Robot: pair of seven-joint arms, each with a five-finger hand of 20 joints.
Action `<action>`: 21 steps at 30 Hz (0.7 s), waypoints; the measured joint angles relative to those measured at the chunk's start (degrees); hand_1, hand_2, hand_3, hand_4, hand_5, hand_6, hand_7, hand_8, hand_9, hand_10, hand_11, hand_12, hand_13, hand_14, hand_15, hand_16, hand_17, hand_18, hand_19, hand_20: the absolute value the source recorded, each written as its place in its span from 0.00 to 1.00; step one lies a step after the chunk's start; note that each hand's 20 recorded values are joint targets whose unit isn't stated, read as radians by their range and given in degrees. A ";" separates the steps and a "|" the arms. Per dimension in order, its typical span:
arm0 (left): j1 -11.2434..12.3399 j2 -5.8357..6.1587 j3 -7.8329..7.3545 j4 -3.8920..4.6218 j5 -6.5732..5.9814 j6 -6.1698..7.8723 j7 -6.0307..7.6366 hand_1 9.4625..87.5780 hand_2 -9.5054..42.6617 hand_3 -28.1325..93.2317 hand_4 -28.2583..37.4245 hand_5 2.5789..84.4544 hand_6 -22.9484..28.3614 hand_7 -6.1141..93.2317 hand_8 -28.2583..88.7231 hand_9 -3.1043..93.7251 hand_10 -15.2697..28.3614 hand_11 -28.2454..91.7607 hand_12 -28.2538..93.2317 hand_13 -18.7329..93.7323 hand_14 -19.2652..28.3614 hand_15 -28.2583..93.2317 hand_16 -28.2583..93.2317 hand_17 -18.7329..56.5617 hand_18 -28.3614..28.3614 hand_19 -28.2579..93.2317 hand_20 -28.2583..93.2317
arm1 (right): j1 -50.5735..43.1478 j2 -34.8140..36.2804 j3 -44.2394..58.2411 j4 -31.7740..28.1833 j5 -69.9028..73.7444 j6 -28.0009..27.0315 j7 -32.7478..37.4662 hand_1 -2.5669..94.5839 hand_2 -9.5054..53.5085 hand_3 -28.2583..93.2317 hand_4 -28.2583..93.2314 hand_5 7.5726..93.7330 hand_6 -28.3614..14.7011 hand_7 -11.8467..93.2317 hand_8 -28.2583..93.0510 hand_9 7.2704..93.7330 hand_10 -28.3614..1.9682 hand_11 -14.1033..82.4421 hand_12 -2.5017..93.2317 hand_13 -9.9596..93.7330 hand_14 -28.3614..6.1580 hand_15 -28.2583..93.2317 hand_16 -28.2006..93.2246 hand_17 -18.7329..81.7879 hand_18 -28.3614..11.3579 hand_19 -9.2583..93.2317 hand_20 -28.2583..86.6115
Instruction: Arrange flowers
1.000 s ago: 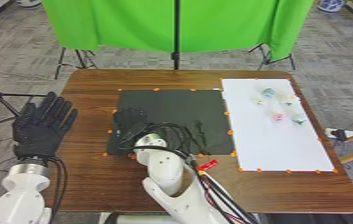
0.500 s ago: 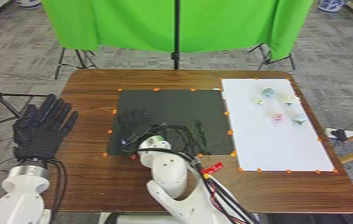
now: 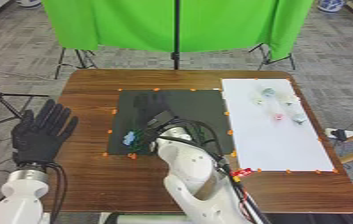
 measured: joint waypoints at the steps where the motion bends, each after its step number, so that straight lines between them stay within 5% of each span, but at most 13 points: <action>1: 0.22 -0.21 -0.10 0.00 0.02 -0.02 -0.01 0.26 0.45 0.84 0.00 0.52 0.61 0.24 0.15 0.45 0.70 0.45 0.33 0.45 0.75 0.61 0.17 0.18 0.80 0.57 0.38 | -0.21 0.76 1.01 -0.95 0.09 1.16 0.84 0.62 0.00 0.86 0.00 0.59 0.49 0.24 0.14 0.61 0.26 0.34 0.20 0.65 0.39 0.74 0.56 0.56 0.00 0.99 0.62; 7: 1.08 -0.93 -0.19 -0.02 0.24 -0.02 0.00 0.25 0.45 0.84 0.00 0.52 0.61 0.23 0.15 0.45 0.70 0.45 0.33 0.45 0.74 0.60 0.17 0.18 0.79 0.57 0.37 | -0.12 6.59 9.62 -4.78 5.86 1.62 11.03 0.54 0.00 0.92 0.00 0.54 0.45 0.24 0.14 0.51 0.20 0.32 0.19 0.56 0.24 0.71 0.38 0.52 0.00 0.95 0.57; 16: 2.17 -1.22 -0.84 -0.69 0.52 -0.05 0.11 0.25 0.45 0.84 0.00 0.52 0.61 0.23 0.15 0.45 0.69 0.45 0.33 0.45 0.74 0.60 0.17 0.18 0.79 0.57 0.37 | -2.13 17.95 26.04 -6.14 7.58 -10.85 21.74 0.56 0.00 0.92 0.00 0.53 0.47 0.23 0.14 0.48 0.26 0.28 0.17 0.56 0.25 0.67 0.36 0.51 0.00 0.94 0.56; 21: 2.38 -1.30 -0.89 -0.81 0.54 0.14 0.11 0.25 0.47 0.84 0.00 0.52 0.61 0.23 0.15 0.45 0.70 0.45 0.33 0.45 0.74 0.60 0.17 0.18 0.79 0.57 0.37 | -4.65 22.58 29.31 -5.35 8.91 -10.76 23.14 0.56 0.00 0.92 0.00 0.53 0.47 0.23 0.14 0.48 0.29 0.28 0.17 0.56 0.26 0.67 0.36 0.52 0.00 0.95 0.57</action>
